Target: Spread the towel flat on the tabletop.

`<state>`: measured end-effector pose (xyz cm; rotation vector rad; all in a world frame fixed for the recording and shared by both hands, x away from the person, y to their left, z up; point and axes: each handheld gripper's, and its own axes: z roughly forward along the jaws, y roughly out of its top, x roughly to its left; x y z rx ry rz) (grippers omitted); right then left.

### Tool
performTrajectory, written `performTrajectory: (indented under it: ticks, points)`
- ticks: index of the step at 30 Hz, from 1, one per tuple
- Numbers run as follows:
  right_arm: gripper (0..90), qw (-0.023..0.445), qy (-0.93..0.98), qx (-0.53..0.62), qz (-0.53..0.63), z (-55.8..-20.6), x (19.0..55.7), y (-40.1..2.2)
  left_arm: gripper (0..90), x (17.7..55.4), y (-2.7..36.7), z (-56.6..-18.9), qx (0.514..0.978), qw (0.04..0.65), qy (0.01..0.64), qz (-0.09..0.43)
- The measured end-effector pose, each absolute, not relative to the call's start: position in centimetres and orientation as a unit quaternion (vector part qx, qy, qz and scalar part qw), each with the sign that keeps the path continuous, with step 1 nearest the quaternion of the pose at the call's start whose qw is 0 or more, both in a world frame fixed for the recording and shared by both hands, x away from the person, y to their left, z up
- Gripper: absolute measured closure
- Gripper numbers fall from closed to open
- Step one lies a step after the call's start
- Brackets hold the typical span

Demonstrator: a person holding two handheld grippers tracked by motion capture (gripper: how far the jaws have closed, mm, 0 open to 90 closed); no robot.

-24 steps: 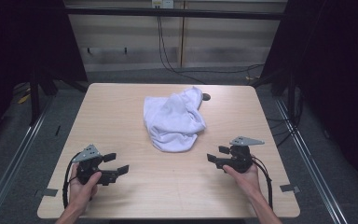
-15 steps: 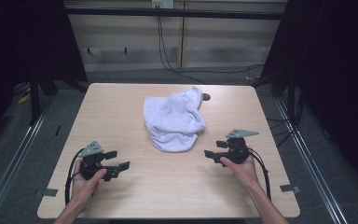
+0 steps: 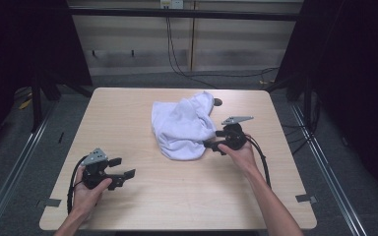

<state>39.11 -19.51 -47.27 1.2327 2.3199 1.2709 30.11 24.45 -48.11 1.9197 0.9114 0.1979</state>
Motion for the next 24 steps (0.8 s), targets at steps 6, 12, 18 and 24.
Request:
performTrajectory:
  ticks: [6,12,18,24]
  points:
    - [21.4,0.097,0.8,0.419,0.419,-48.6,42.1,-17.4,22.2,30.2,25.0,-48.1,0.782,0.488,0.379,0.084]
    - [26.8,0.094,0.81,0.418,0.401,-49.9,43.1,-15.8,22.3,30.2,25.6,-48.2,0.783,0.485,0.38,0.087]
    - [37.1,0.13,0.833,0.403,0.356,-50.6,42.6,-14.9,23.3,30.3,25.7,-48.2,0.777,0.484,0.389,0.102]
    - [61.9,0.117,0.832,0.416,0.348,-50.1,42.0,-14.9,25.2,30.3,25.5,-48.1,0.772,0.49,0.391,0.102]
